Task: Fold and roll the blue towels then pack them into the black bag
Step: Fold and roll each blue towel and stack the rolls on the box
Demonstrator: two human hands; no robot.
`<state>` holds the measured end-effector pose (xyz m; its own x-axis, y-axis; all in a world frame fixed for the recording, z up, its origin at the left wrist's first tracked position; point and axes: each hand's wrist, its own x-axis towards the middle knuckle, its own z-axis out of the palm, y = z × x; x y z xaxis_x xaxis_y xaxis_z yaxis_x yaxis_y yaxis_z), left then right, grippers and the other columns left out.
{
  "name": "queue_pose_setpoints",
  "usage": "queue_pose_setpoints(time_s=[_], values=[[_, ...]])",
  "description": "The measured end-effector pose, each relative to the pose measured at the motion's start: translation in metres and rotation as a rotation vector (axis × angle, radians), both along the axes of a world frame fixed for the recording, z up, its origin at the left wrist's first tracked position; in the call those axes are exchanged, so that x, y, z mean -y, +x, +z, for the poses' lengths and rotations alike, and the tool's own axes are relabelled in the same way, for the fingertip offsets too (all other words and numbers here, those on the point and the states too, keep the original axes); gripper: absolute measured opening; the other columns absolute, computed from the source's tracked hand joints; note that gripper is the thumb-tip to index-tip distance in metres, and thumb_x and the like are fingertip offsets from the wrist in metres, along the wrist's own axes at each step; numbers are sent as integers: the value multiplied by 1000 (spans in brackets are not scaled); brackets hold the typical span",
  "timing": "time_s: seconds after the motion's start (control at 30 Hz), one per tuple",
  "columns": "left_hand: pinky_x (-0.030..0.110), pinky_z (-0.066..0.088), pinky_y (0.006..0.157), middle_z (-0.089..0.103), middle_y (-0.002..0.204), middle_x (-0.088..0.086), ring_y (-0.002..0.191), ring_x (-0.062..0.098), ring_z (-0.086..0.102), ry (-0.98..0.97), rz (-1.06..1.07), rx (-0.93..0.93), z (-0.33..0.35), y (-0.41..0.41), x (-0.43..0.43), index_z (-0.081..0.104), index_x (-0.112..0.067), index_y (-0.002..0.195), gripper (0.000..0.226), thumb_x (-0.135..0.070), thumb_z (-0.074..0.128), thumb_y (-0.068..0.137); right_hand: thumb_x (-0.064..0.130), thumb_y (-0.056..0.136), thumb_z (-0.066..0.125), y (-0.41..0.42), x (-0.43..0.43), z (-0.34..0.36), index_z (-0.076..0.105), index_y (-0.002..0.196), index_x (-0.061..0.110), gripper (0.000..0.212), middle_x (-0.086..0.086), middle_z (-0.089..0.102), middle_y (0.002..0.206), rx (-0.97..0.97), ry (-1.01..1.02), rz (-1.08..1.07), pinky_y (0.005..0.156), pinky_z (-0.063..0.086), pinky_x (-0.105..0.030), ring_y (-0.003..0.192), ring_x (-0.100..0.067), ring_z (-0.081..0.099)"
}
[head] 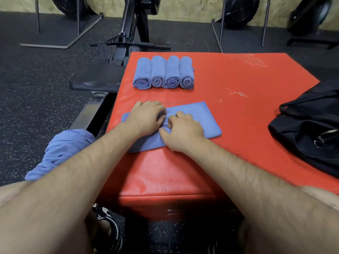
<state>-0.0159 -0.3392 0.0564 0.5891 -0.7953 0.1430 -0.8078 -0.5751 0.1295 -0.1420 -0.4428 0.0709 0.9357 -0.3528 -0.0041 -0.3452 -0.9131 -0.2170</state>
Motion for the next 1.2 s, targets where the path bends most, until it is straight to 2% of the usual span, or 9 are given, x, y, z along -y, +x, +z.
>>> queue_pose_setpoints(time_s=[0.23,0.4,0.53,0.6,0.73,0.83,0.93,1.07,1.2], values=[[37,33,81,60,100,-2,102,27,60,-36,126,-63,5,-10,-26,68,-25,96,14,-35,60,91,51,86,54,-11,45,-9,60,119,34,38,4,53,131,24,-73,116,102,37,-40,126,-25,44],[38,45,84,57,89,-5,95,24,60,-89,123,-155,4,-43,-35,67,-21,87,18,-40,66,87,39,92,52,-22,68,-9,57,133,42,41,5,44,148,10,-70,197,107,36,-41,136,-24,35],[34,34,76,59,95,-5,95,21,61,-50,27,-9,3,-62,-40,66,-24,92,20,-44,61,90,36,98,48,-29,75,-16,55,136,43,39,5,45,148,30,-36,200,108,38,-42,129,-28,40],[36,37,77,58,97,-3,97,24,60,-53,15,42,2,-62,-44,67,-25,94,21,-44,61,90,37,100,47,-31,75,-17,55,137,42,39,5,45,148,39,-26,210,108,38,-43,128,-29,42],[41,46,78,56,98,3,93,28,56,-141,-58,24,1,-69,-50,70,-19,93,17,-35,66,87,39,94,58,-41,74,-9,61,126,35,33,4,48,135,65,51,258,105,40,-41,118,-28,48],[35,47,76,54,90,-2,81,13,52,-233,-319,-215,7,-87,-54,66,-17,89,11,-26,70,87,36,87,65,-61,68,5,62,105,32,19,7,50,109,47,84,336,87,47,-37,92,-18,56],[29,46,77,53,92,-5,84,11,53,-119,-470,-384,6,-102,-64,64,-22,93,22,-37,77,85,34,83,70,-86,62,8,62,91,27,13,9,51,93,-25,99,450,77,45,-31,80,-8,52],[35,46,90,54,105,-8,99,13,54,-52,-490,-293,2,-97,-81,64,-26,103,28,-48,70,87,35,79,77,-109,61,4,62,94,28,22,11,48,97,-15,208,497,75,42,-23,80,-7,52],[38,49,87,58,106,-7,98,14,58,-68,-479,-253,4,-92,-94,66,-21,100,28,-46,62,89,33,77,82,-117,65,-1,64,100,30,30,14,47,104,-26,292,558,77,44,-15,88,-5,53]])
